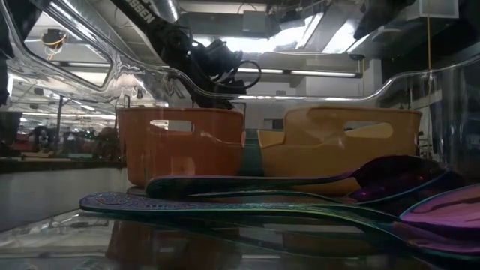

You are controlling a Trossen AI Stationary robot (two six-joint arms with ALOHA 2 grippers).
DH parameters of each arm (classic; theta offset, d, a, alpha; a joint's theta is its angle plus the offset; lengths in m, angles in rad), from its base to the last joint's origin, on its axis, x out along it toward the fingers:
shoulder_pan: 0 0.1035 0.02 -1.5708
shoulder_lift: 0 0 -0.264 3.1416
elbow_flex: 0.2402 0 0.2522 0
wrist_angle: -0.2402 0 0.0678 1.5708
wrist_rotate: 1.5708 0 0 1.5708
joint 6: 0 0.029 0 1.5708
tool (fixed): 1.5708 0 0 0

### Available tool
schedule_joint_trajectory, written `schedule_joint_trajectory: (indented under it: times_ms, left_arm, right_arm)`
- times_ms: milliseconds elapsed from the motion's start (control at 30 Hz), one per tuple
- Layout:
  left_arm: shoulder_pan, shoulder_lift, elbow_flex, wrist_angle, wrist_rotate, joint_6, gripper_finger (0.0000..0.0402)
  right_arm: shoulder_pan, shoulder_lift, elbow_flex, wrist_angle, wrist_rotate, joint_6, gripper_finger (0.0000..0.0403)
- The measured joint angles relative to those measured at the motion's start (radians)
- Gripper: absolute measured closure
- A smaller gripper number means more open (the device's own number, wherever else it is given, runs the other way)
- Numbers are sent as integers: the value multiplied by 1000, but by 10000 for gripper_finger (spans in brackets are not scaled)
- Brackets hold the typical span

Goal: Sort silverware by color (type)
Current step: Put the orange spoon into the orange bin

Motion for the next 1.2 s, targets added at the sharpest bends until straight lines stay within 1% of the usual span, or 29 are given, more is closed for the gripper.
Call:
schedule_joint_trajectory:
  times_ms: [167, 333, 467, 567, 733, 900, 1000, 1100, 1200]
  left_arm:
    - [-12, -32, -2, -5, -53, 0, 314]
    - [-44, -113, -2, -19, -61, 5, 314]
    - [-86, -212, -2, -74, -62, 8, 314]
    - [-124, -306, -2, -135, -63, 7, 314]
    - [-195, -473, -2, -227, -66, -63, 314]
    - [-265, -636, -1, -335, -67, -156, 314]
    - [-298, -726, -1, -395, -68, -210, 314]
    - [-325, -804, -1, -451, -69, -271, 314]
    - [-346, -864, 0, -513, -70, -333, 314]
  right_arm:
    - [0, 0, 0, -19, 9, 2, 345]
    - [0, 0, 0, -88, 101, 84, 345]
    - [0, 0, 0, -144, 130, 138, 345]
    - [0, 0, 0, -155, 136, 160, 345]
    - [0, 0, -7, -149, 135, 180, 345]
    - [0, -8, -85, -150, 127, 199, 345]
    - [0, -19, -157, -147, 123, 259, 345]
    - [0, -22, -233, -128, 79, 316, 346]
    - [0, -28, -314, -63, 30, 340, 345]
